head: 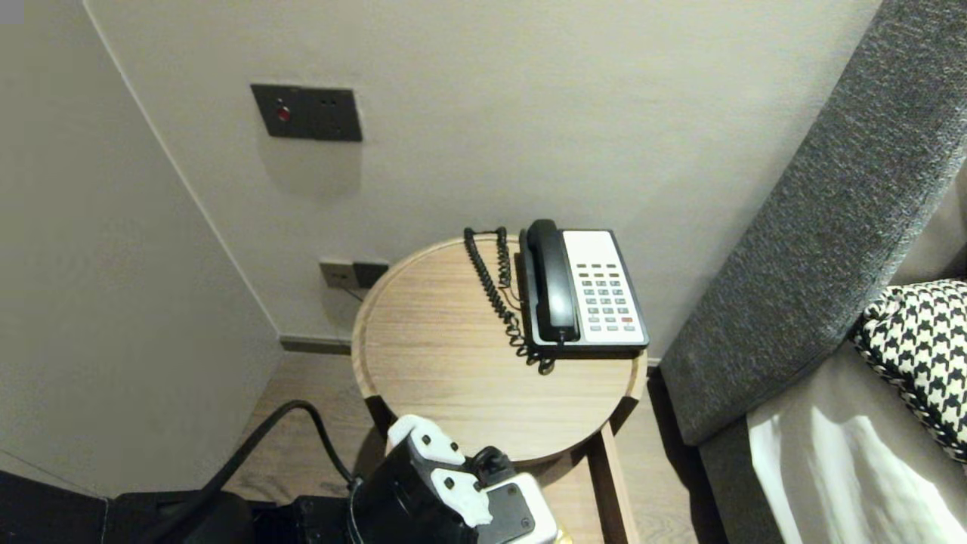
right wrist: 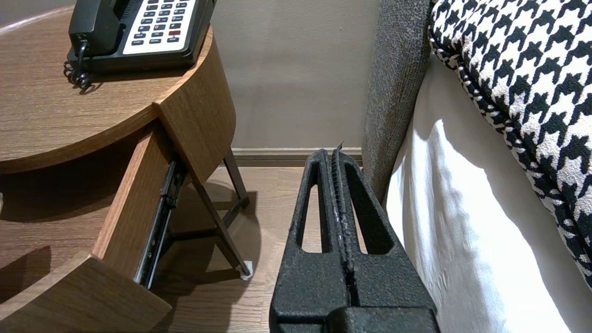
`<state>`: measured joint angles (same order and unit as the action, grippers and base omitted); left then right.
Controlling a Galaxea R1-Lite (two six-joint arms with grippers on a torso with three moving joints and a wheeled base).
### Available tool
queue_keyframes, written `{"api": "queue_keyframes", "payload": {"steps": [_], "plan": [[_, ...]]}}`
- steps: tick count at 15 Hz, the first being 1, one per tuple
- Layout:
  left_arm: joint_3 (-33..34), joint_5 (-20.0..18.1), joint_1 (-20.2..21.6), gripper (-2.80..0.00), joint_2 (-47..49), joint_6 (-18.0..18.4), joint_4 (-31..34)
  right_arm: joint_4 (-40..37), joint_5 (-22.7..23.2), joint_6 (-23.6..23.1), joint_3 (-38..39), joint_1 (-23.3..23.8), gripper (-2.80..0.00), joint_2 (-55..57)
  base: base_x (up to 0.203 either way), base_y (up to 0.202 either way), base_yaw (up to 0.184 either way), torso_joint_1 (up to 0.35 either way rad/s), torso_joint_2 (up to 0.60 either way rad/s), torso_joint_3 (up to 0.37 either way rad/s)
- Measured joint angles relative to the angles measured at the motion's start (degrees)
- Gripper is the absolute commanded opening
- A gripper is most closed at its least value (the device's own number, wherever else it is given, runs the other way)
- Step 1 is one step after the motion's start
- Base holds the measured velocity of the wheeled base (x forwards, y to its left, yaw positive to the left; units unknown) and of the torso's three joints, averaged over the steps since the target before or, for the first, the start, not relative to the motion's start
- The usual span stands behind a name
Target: Put the tissue on the table in the drawer one by one
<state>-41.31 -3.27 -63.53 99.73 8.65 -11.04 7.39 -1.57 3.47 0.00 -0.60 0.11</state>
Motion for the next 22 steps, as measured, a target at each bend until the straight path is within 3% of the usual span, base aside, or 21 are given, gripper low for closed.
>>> {"api": "queue_keyframes", "payload": {"steps": [10,22], "plan": [[0.1,0.4,1.6,-2.80,-0.5,15.3,1.6,0.0,0.0,0.0,0.0,0.0,-2.80,0.0,0.000,0.000,0.000,0.000,0.00,0.000],[3.8,0.4,3.8,-2.80,4.1,16.2,-2.1,0.0,0.0,0.0,0.0,0.0,-2.80,0.0,0.000,0.000,0.000,0.000,0.00,0.000]]}}
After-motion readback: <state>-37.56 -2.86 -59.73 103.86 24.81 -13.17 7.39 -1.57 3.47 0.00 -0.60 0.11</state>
